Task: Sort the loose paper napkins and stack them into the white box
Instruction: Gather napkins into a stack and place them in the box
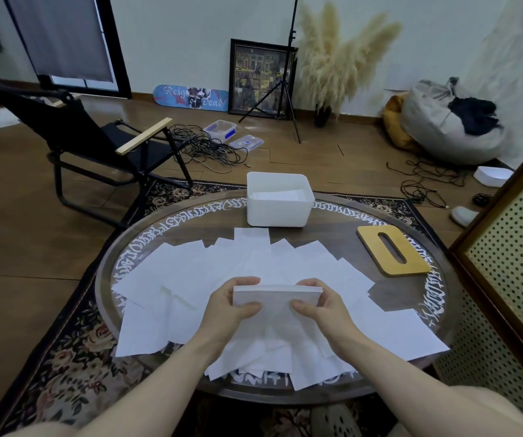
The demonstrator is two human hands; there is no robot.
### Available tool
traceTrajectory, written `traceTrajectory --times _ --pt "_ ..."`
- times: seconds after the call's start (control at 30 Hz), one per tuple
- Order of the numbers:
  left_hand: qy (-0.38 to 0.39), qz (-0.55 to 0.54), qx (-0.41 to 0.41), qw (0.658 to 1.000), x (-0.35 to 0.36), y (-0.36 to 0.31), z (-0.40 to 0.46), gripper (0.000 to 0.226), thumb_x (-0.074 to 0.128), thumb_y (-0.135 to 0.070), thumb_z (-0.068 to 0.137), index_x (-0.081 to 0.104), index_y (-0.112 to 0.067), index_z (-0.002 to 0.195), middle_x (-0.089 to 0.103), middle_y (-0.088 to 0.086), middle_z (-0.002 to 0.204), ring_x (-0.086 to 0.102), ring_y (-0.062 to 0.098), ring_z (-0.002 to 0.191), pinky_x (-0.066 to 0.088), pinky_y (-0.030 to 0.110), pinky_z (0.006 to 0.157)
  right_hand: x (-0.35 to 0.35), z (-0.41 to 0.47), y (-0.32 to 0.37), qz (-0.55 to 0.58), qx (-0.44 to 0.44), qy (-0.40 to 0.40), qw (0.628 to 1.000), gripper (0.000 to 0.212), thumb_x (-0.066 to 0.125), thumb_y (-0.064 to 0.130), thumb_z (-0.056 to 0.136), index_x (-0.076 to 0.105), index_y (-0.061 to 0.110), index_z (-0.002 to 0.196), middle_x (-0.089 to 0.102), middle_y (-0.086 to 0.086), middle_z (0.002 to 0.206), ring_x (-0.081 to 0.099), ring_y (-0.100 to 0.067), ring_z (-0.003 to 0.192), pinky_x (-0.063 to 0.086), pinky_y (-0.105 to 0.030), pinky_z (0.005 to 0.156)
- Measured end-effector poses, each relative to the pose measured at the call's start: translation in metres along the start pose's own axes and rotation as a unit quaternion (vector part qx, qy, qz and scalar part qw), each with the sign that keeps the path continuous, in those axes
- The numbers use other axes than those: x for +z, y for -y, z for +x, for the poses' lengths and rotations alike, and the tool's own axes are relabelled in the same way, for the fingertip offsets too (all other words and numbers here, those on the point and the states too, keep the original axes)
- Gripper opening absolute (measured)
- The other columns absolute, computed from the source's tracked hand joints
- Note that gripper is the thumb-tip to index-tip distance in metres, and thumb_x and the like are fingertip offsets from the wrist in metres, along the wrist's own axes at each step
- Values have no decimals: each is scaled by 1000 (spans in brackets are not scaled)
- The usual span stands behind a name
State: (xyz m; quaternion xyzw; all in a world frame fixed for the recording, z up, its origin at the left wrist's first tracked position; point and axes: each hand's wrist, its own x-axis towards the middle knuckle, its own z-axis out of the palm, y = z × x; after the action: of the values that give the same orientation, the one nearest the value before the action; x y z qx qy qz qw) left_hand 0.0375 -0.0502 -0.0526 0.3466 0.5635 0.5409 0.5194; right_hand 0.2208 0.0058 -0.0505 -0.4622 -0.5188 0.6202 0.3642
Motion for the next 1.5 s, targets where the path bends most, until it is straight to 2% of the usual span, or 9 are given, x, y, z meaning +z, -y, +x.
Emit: traceTrajectory --times 0.3,0.53,0.8,1.0,1.1,1.2,1.27,1.37,1.5 --pt "-20 3 14 1000 -3 0 2 34 67 9 80 68 -21 95 67 4 85 63 16 76 53 28 65 2 -1 0 10 -13 -9 1000 21 61 -11 84 56 9 84 61 0 77 58 -15 70 47 -20 57" --pt "-20 34 36 999 3 -2 6 38 68 11 76 67 -22 96 68 -6 96 63 8 86 48 14 67 8 0 0 16 -4 -17 1000 22 62 -11 83 54 10 82 60 1 72 59 -13 66 47 -18 54" --pt "-15 81 20 996 -4 10 7 35 66 10 78 65 -18 100 66 -6 97 60 11 88 49 16 67 6 0 -5 -35 13 -35 999 19 64 -7 83 57 10 87 63 -2 80 61 -18 76 50 -22 61" --pt "-52 79 8 996 -5 15 11 27 66 7 80 66 -16 94 71 -1 94 67 17 91 55 30 75 6 -3 -12 -98 45 -33 994 25 63 -2 86 62 22 94 70 1 99 66 -14 89 54 -22 70" --pt "-77 90 18 993 -4 13 14 17 66 2 81 66 -12 91 71 6 93 67 25 89 55 42 76 7 0 -9 -114 37 -64 991 18 61 1 88 63 17 97 70 -1 98 66 -15 89 55 -26 72" --pt "-122 76 20 989 1 8 18 15 66 -3 84 63 -17 89 68 4 94 65 23 83 55 32 57 9 4 -3 -85 30 -101 991 10 63 3 87 64 8 95 71 -5 92 67 -21 86 56 -36 76" --pt "-145 88 35 985 6 4 21 12 67 -7 84 62 -18 89 68 4 91 65 24 72 47 23 47 10 8 2 -68 18 -127 989 6 63 5 88 63 7 93 67 1 76 64 -19 73 52 -30 65" --pt "-164 92 60 980 15 -5 26 9 66 -10 85 61 -16 88 68 4 85 55 18 52 44 21 48 9 18 13 -96 -16 -151 984 4 64 8 87 61 11 87 58 6 60 55 -18 62 45 -30 60" --pt "-187 69 68 978 24 -24 42 10 65 -9 86 60 -17 89 68 1 85 57 18 55 44 21 53 7 35 36 -129 -47 -153 979 8 67 12 86 61 17 85 69 -7 76 63 -25 69 48 -33 62"
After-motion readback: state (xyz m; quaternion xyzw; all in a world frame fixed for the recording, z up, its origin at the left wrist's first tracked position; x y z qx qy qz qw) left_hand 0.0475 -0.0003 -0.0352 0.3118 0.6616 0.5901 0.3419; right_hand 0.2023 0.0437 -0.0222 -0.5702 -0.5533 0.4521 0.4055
